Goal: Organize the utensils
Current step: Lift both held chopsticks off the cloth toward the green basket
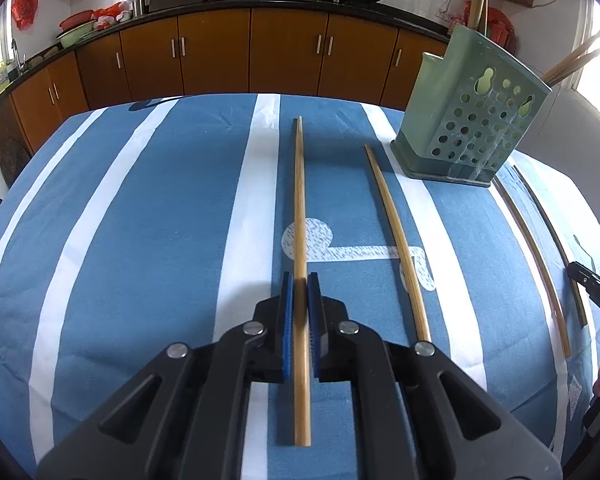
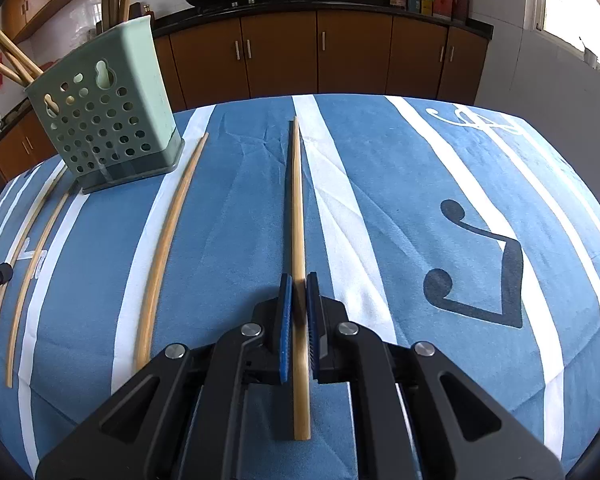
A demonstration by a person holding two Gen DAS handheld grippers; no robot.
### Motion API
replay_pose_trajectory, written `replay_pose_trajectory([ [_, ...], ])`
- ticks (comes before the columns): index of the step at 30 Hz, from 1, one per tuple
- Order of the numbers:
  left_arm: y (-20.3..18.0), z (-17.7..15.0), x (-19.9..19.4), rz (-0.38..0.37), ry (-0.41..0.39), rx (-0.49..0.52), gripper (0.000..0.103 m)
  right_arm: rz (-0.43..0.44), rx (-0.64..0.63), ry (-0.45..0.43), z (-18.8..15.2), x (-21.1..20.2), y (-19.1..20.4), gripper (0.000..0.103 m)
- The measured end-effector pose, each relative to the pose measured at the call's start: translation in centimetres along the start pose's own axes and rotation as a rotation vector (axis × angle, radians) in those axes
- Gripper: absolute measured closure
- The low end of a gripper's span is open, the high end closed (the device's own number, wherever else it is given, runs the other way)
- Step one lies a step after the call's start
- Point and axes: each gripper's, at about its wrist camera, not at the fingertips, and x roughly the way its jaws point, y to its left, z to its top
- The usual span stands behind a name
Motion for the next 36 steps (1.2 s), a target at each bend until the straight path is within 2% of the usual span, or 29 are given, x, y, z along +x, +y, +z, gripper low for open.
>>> replay_pose_trajectory([
  [20, -0.1, 0.0, 0.2, -0.006, 0.0, -0.004, 0.093, 0.006, 0.011, 0.002, 0.0, 0.0, -0.1, 0.094],
  [31, -0.3, -1.3, -1.0, 0.026, 0.003, 0.007, 0.095, 0.032, 0.018, 0.005, -1.1, -1.1, -0.5, 0.095],
  [33, -0.4, -1.3, -1.4, 0.034, 0.007, 0.015, 0.095, 0.052, 0.042, -0.018, -1.0, -2.0, -0.9, 0.095],
  [36, -0.4, -0.9, -2.8, 0.035, -0.029, 0.016, 0.095, 0.065, 0.057, -0.09, -0.2, -4.2, -1.5, 0.095],
])
